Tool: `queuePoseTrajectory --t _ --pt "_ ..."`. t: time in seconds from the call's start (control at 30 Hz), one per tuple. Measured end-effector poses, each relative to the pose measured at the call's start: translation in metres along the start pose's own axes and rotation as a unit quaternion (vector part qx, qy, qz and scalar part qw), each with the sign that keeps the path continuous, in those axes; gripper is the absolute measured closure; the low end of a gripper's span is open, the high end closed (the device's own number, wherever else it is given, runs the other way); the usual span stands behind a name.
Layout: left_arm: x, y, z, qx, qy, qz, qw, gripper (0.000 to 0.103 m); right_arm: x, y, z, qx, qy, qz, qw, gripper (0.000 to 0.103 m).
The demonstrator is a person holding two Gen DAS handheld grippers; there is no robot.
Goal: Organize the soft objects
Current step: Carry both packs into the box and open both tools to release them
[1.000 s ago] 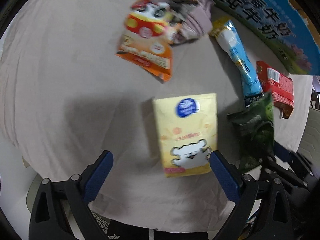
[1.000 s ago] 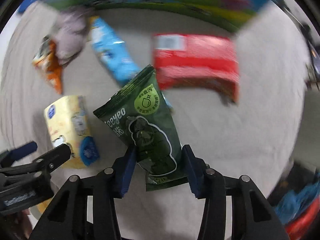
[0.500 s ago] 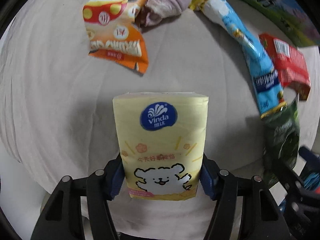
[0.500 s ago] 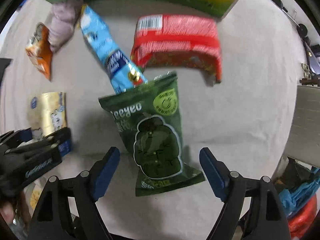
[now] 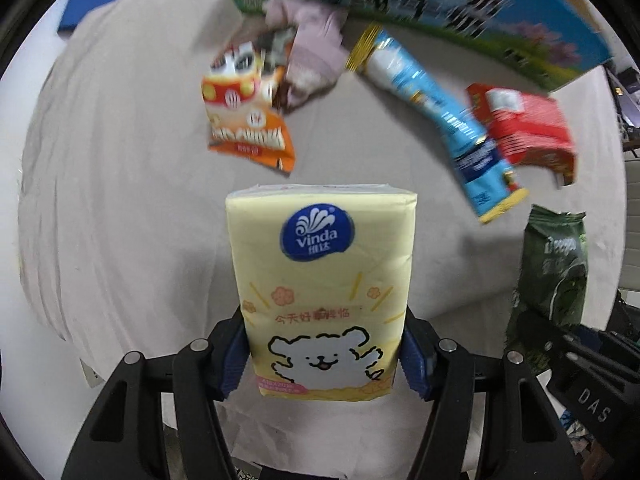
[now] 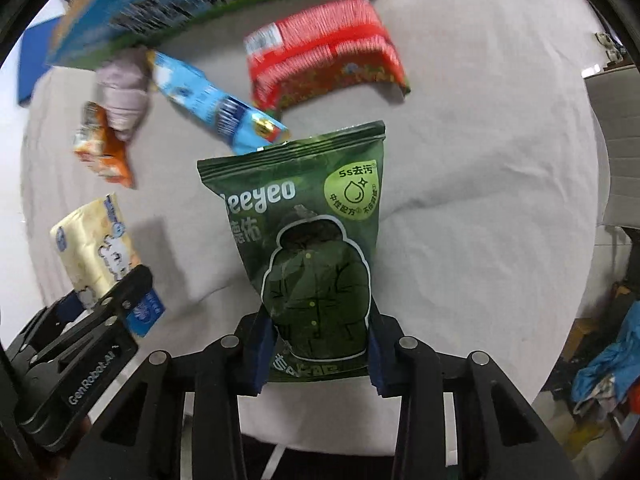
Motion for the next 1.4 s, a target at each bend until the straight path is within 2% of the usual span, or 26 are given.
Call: queuePoseTrajectory --t 0.13,0.2,0.33,0.4,0.5,0.6,0.7,0.83,0.97,1.1,1.23,1.4 --pt "0.003 0.002 -0.04 0.007 -0.04 0.002 0.9992 0.042 0.005 0.002 -0.038 -0.021 -0.029 -0.018 0.999 0.063" --pt "0.008 0.005 -0.06 0.015 -0.062 0.001 0.998 0.042 0.002 0.012 -0.098 -0.033 -0.048 -0.029 0.998 0.063" --pt "-0.005 0.006 -0.123 0.038 -0.106 0.0 0.9936 0.042 0.003 0.03 -0.155 -0.052 -0.091 -0.043 0.994 0.063" --pt "-0.026 0.001 -0.167 0.052 -0.127 0.002 0.9906 0.042 0.001 0.028 -0.19 -0.062 -0.117 -0.049 0.99 0.063" --pt "-0.052 -0.005 -0.214 0.067 -0.16 0.008 0.9848 0.042 -0.023 0.037 -0.237 -0.074 -0.15 -0.053 0.984 0.063" --pt "-0.096 0.004 -0.235 0.08 -0.179 0.017 0.9804 0.042 -0.042 0.053 -0.277 -0.073 -0.179 -0.052 0.98 0.063" --pt "-0.123 0.011 -0.258 0.09 -0.188 0.028 0.9777 0.042 -0.07 0.061 -0.293 -0.065 -0.196 -0.043 0.977 0.063" --pt "-0.175 0.012 -0.251 0.096 -0.18 0.046 0.9779 0.042 -0.115 0.069 -0.286 -0.069 -0.189 -0.024 0.979 0.064" --pt "-0.232 0.0 -0.223 0.12 -0.14 0.054 0.9813 0.042 -0.197 0.094 -0.226 -0.072 -0.17 0.002 0.983 0.063" --pt "-0.286 -0.01 -0.196 0.139 -0.095 0.063 0.9837 0.042 -0.253 0.092 -0.184 -0.069 -0.156 0.017 0.985 0.063" --pt "-0.336 -0.026 -0.149 0.145 -0.056 0.07 0.9854 0.042 -0.303 0.083 -0.147 -0.059 -0.145 0.032 0.987 0.063" --pt "-0.368 -0.044 -0.112 0.145 -0.02 0.089 0.9852 0.042 -0.363 0.064 -0.101 -0.037 -0.126 0.038 0.991 0.063"
Point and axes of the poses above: each gripper's, at about its wrist camera, not at the fingertips, and z roughly the way its jaws point, y to its left, x to its underside, the point moved 6 cm from there along z, roughly the way its jaws point, and after that the axes turned 7 degrees about -x, right-handed, at the moved point
